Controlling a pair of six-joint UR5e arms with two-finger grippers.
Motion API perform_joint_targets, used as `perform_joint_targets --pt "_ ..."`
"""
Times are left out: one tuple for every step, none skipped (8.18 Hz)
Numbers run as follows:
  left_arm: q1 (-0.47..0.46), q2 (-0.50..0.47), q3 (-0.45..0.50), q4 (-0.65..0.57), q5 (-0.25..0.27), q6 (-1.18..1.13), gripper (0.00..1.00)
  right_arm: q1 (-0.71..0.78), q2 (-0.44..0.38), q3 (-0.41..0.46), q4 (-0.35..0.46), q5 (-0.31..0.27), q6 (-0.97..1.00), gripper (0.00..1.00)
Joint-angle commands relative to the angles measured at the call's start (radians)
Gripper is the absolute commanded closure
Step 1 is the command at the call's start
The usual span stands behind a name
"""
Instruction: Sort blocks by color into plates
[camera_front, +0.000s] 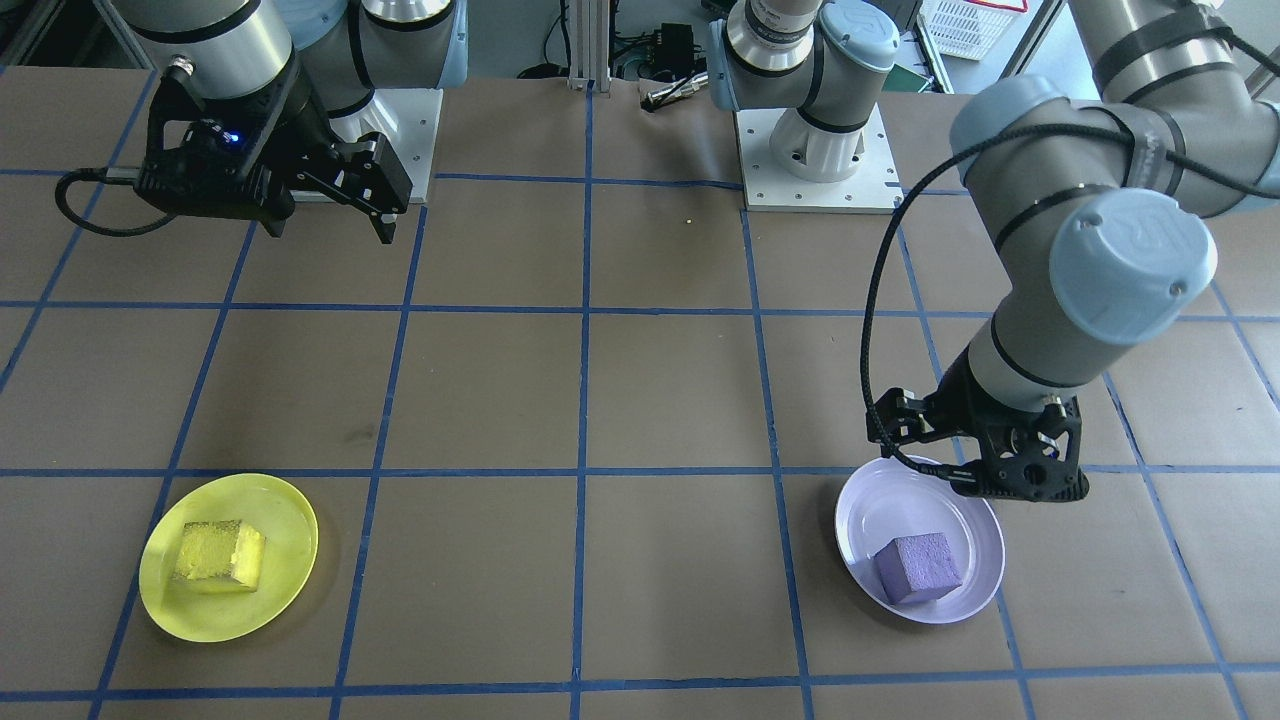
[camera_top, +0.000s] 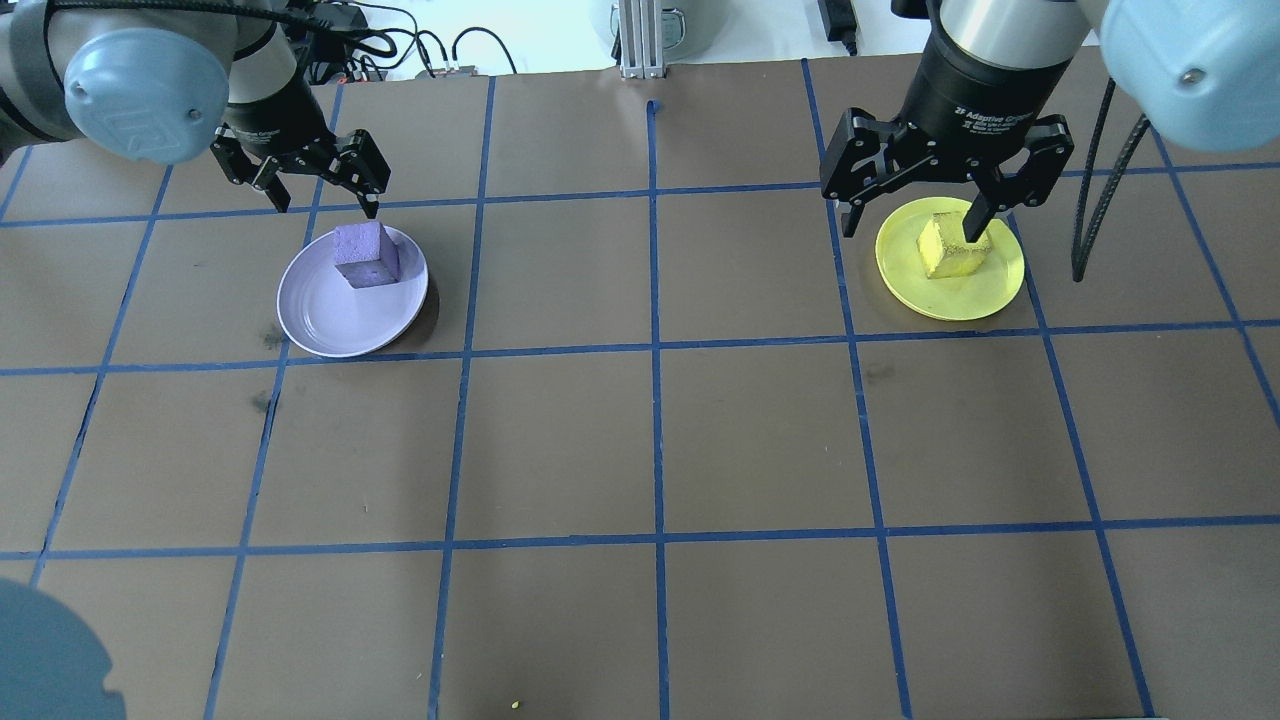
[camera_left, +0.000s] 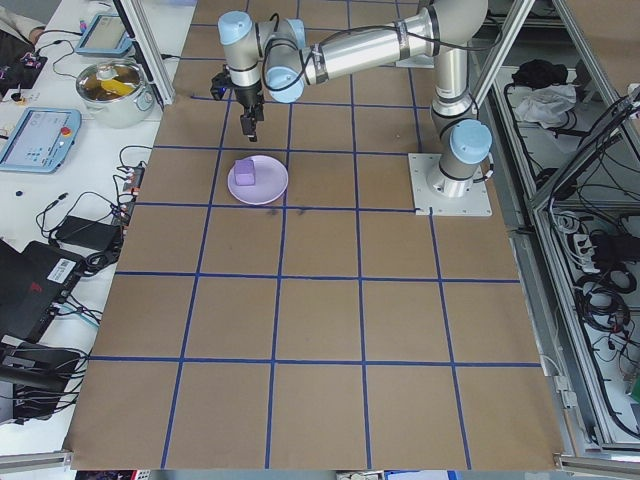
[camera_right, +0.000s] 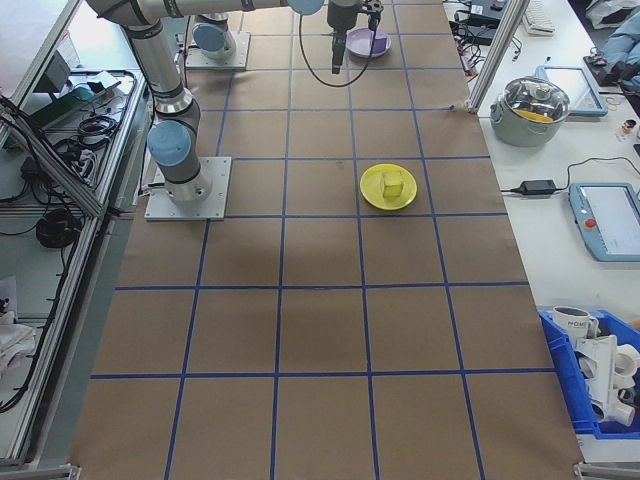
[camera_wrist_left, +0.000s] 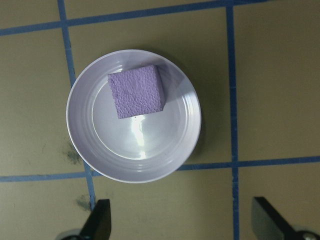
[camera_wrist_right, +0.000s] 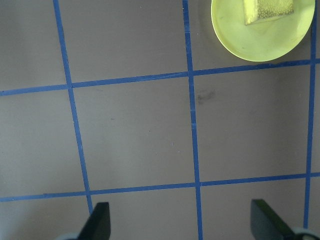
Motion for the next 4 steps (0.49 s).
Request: perform_joint_targets --pt "-0.094 0.134 -0.001 -0.082 -0.010 -0.200 0.00 0.000 0.000 0.000 -0.003 0.001 0.001 0.00" --pt "-0.125 0.157 -0.001 -0.095 -0.010 -0.208 0.00 0.000 0.000 0.000 -0.003 0.001 0.002 0.00" --pt "-0.160 0.180 -0.007 -0.097 -0.003 -0.208 0.00 0.000 0.000 0.000 -0.003 0.001 0.002 0.00" --pt "-0.175 0.209 -0.013 -0.097 -0.001 -0.207 0.00 0.000 0.000 0.000 -0.003 -0.001 -0.002 0.00"
